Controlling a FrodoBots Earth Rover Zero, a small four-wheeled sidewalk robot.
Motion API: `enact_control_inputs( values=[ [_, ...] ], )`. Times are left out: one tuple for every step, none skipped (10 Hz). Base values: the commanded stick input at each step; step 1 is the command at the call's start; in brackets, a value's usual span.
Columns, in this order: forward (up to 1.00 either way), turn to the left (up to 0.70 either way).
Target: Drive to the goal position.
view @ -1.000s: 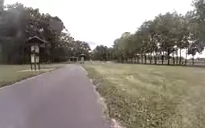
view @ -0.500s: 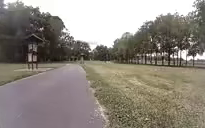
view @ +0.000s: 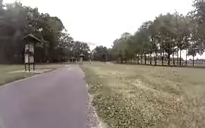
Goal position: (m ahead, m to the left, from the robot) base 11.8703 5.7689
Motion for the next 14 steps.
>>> enact_control_inputs(
  values=[
    [0.7,0.0],
    [0.7,0.0],
    [0.7,0.0],
    [0.7,0.0],
    [0.7,0.0],
    [0.7,0.0],
    [0.7,0.0],
    [0.7,0.0],
    [0.7,0.0],
    [0.7,0.0],
    [0.7,0.0],
    [0.7,0.0],
    [0.7,0.0],
    [0.7,0.0]
  ],
)
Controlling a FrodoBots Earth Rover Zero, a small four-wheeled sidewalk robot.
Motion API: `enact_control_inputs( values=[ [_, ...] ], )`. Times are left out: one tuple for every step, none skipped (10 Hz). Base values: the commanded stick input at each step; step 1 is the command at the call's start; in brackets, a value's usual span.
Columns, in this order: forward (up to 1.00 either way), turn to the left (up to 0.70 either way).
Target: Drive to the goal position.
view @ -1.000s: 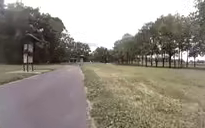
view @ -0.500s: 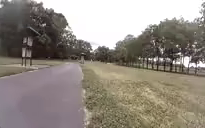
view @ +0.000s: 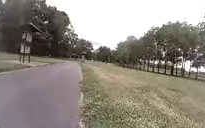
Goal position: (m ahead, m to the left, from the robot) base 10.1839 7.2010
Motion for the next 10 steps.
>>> enact_control_inputs(
  values=[
    [0.7,0.0],
    [0.7,0.0],
    [0.7,0.0],
    [0.7,0.0],
    [0.7,0.0],
    [0.7,0.0],
    [0.7,0.0],
    [0.7,0.0],
    [0.7,0.0],
    [0.7,0.0]
  ],
)
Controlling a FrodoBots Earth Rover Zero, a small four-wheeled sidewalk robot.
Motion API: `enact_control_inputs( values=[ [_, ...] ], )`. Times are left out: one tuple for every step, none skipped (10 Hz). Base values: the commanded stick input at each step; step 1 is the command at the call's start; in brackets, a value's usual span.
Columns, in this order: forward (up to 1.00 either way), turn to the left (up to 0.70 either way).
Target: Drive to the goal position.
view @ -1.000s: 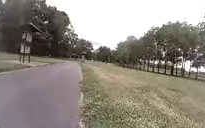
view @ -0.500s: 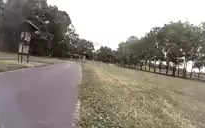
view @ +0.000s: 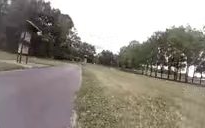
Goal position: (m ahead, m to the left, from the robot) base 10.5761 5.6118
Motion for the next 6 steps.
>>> enact_control_inputs(
  values=[
    [0.7,0.0],
    [0.7,0.0],
    [0.7,0.0],
    [0.7,0.0],
    [0.7,0.0],
    [0.7,0.0]
  ],
)
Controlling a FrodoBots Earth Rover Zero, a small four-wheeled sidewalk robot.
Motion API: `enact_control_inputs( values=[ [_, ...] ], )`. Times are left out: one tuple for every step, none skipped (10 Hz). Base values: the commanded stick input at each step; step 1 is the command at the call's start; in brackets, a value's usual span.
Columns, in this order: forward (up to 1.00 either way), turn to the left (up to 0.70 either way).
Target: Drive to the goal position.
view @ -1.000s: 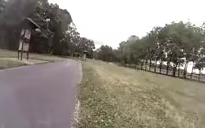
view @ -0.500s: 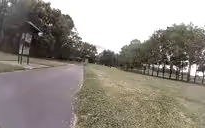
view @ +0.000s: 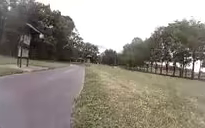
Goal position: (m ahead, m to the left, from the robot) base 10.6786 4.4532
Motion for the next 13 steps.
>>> enact_control_inputs(
  values=[
    [0.7,0.0],
    [0.7,0.0],
    [0.7,0.0],
    [0.7,0.0],
    [0.7,0.0],
    [0.7,0.0],
    [0.7,0.0],
    [0.7,0.0],
    [0.7,0.0],
    [0.7,0.0],
    [0.7,0.0],
    [0.7,0.0],
    [0.7,0.0]
  ],
)
